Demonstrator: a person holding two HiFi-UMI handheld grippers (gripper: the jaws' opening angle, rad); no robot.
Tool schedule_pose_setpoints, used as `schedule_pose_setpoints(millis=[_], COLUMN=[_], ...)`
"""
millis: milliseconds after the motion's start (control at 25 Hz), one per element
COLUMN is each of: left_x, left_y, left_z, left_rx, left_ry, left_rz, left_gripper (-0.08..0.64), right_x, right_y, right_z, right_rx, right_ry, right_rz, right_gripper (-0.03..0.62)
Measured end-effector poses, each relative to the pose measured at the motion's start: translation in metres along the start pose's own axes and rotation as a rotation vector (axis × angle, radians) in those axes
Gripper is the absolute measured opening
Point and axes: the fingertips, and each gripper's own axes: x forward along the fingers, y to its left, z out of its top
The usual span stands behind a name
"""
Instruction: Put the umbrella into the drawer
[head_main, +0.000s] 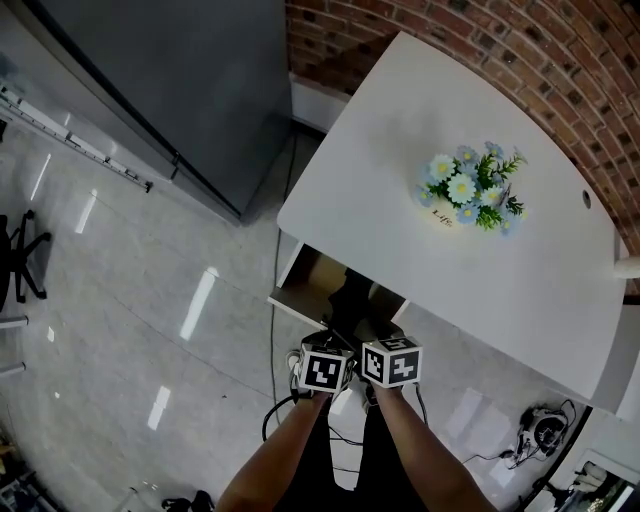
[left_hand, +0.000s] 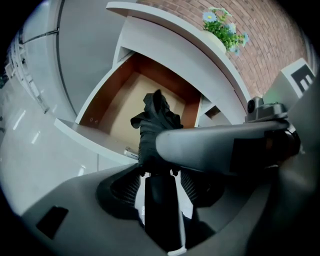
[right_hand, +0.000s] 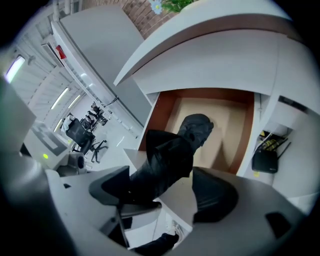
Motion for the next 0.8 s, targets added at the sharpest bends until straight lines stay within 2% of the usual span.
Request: schedule_pose_setpoints(millis=[80,320,440,600,800], left_x=[-0.001,-0.014,-0.025,-0.044,-0.074], left_y=[-0.001,-0.005,-0.002,-0.005,-0.016], left_z=[-0.003,-0.004,-0.005,-0.009,-0.003], left_rx=[0.024,0.026,0.018,-0.011,-0.034], left_ry=[0.005,-0.023,-0.047,-0.064,-0.128], left_rz=[-0.007,-0.024,0.003,0.022,0.064], left_gripper=[0.256,0.261,0.254,0.207,0.101], right_x=[-0.001,-0.002,-0.006,-0.018,-0.041], right_y=[0.000,-0.001,0.000,0.009,0.026], right_z=[-0.001,-0.003,-0.005,-0.006,-0.007], right_rx=[0.000,-0.003,-0.002,0.001,0.011], right_ry=[-0.005,-0.003,0.001,-0.003,-0.013], right_rz=[-0.005,-0.006,-0.007,0.000,0.019], right_gripper=[0.393,0.393,0.393,0.393,0.391])
